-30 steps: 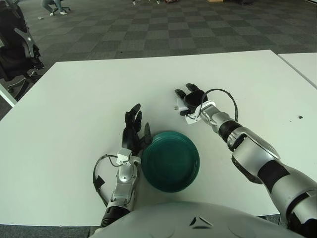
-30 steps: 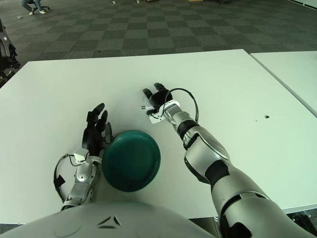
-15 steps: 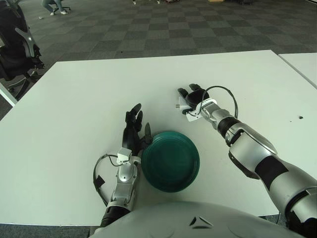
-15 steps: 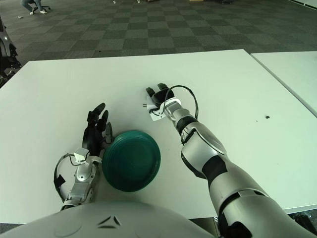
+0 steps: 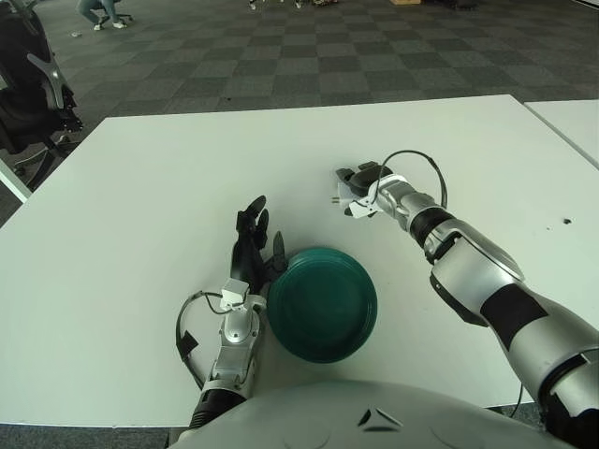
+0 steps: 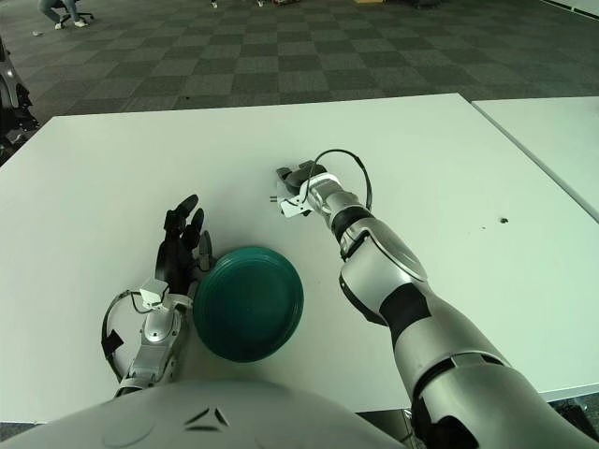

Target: Put the charger into the plate.

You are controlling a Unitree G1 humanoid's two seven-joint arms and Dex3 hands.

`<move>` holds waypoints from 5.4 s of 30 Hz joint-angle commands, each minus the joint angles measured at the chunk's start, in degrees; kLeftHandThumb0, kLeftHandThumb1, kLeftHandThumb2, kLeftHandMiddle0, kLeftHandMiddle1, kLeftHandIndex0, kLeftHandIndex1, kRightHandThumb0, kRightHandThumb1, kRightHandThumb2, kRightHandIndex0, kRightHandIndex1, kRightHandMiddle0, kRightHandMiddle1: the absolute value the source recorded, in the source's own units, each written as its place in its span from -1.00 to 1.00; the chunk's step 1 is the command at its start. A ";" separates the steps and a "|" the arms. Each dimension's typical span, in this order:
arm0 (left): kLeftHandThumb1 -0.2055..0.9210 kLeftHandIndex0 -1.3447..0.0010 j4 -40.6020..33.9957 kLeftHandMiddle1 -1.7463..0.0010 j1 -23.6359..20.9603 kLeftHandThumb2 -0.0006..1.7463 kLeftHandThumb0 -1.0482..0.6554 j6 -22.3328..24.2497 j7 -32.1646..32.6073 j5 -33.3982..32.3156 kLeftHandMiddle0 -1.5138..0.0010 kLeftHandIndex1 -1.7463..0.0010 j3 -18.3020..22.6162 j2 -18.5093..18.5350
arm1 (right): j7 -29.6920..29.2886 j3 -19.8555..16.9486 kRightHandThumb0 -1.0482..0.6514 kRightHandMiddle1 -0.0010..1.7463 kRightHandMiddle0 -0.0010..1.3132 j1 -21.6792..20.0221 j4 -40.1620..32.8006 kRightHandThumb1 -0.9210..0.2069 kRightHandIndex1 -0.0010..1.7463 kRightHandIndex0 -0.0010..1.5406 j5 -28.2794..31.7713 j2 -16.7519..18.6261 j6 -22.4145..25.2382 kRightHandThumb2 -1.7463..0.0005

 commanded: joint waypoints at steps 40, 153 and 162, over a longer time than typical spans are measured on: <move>1.00 1.00 1.76 1.00 11.01 0.06 -0.72 -2.07 -2.93 -4.26 0.73 0.35 -0.06 -3.53 | -8.81 4.87 -0.80 -0.34 -1.00 22.40 3.72 -1.00 -0.94 -0.37 -1.27 5.82 13.86 0.34; 1.00 1.00 8.46 0.99 4.65 -0.10 -0.66 -5.92 -5.30 -11.24 0.65 0.23 2.93 -6.42 | 27.61 -3.40 -0.22 1.00 -0.46 22.04 -81.04 -0.56 1.00 0.30 19.14 -21.34 -26.65 0.01; 1.00 1.00 0.83 0.99 6.74 -0.08 -0.73 -1.93 0.20 -4.26 0.65 0.15 0.46 -5.20 | 17.23 -1.48 -0.23 1.00 -0.43 26.70 -75.43 -0.51 1.00 0.34 5.77 -19.74 -34.41 -0.03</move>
